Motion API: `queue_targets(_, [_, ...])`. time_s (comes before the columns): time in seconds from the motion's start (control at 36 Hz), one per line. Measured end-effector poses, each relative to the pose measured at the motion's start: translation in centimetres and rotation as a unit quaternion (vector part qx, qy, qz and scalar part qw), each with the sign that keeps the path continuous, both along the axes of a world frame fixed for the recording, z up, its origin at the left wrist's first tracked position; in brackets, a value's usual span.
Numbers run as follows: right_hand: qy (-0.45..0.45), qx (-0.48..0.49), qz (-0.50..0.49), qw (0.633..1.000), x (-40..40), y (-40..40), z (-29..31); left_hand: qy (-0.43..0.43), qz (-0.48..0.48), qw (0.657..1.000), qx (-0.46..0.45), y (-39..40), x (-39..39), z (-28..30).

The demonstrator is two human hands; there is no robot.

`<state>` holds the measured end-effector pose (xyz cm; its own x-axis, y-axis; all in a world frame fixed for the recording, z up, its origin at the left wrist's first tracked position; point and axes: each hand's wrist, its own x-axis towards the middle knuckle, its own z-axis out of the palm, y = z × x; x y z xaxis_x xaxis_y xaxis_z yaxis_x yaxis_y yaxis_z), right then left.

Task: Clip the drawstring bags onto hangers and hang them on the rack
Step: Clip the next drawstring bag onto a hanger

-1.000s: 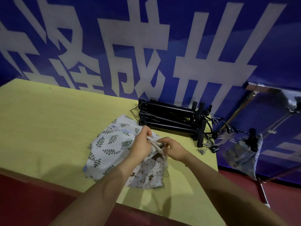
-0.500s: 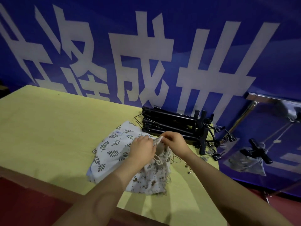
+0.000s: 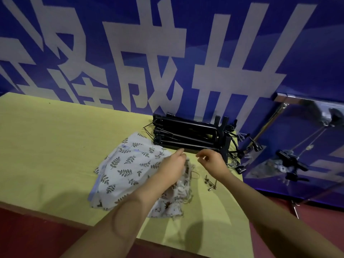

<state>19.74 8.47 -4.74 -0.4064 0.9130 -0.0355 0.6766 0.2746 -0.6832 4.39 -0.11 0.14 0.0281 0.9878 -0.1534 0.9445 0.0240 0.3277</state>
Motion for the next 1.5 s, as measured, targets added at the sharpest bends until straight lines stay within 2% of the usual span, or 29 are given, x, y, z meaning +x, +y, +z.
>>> queue_targets(0.14, [-0.126, -0.053, -0.030, 0.990, 3.6, -0.1, -3.4, -0.066, 0.006, 0.998, -0.015, 0.6, 1.3, -1.7])
queue_targets(0.19, [-0.161, -0.080, -0.062, 0.982, 4.6, -0.4, -4.5, -0.065, 0.031, 0.997, -0.022, 0.7, 1.9, -1.9])
queue_targets(0.25, [-0.187, -0.111, -0.102, 0.971, 5.3, -0.6, -5.2, -0.028, 0.062, 0.997, -0.025, 1.0, 2.5, -1.9])
queue_targets(0.33, [-0.189, -0.155, -0.142, 0.959, 5.8, -1.1, -6.3, 0.020, 0.078, 0.996, -0.032, 1.2, 3.0, -2.0])
queue_targets(0.47, [-0.190, -0.188, -0.160, 0.950, 5.3, -1.5, -7.5, 0.095, 0.025, 0.993, -0.062, 1.1, 3.4, -2.8])
queue_targets(0.64, [-0.182, -0.182, -0.175, 0.950, 4.7, -1.5, -7.9, 0.088, 0.020, 0.992, -0.085, 1.2, 3.3, -3.8])
queue_targets(0.89, [-0.182, -0.161, -0.145, 0.959, 4.8, -2.1, -7.6, -0.021, 0.049, 0.999, -0.008, 1.0, 2.3, -4.1])
queue_targets(0.97, [-0.195, -0.124, -0.161, 0.960, 4.4, -2.6, -6.5, -0.066, 0.061, 0.996, 0.008, 0.9, 2.0, -2.9])
queue_targets(1.03, [-0.139, -0.086, -0.150, 0.975, 4.0, -2.8, -5.5, -0.090, 0.069, 0.994, 0.012, 1.0, 1.7, -2.2])
queue_targets(1.11, [0.006, -0.029, -0.119, 0.992, 2.4, -2.8, -3.3, -0.100, 0.071, 0.992, 0.017, 1.3, 0.7, -1.5])
queue_targets(1.19, [0.079, 0.036, -0.069, 0.994, -0.2, -2.7, -1.1, -0.127, 0.078, 0.989, 0.021, 1.6, -0.4, -1.0])
queue_targets(1.25, [0.097, 0.068, -0.028, 0.993, -2.1, -2.9, 0.3, -0.151, 0.086, 0.985, 0.019, 1.5, -1.3, -0.7])
queue_targets(1.36, [0.047, 0.113, 0.033, 0.992, -4.9, -3.4, 1.2, -0.183, 0.096, 0.978, 0.039, 1.3, -3.1, 0.2])
queue_targets(1.5, [0.002, 0.111, 0.001, 0.994, -6.9, -3.8, 0.7, -0.221, 0.116, 0.966, 0.071, 0.9, -4.9, 1.0])
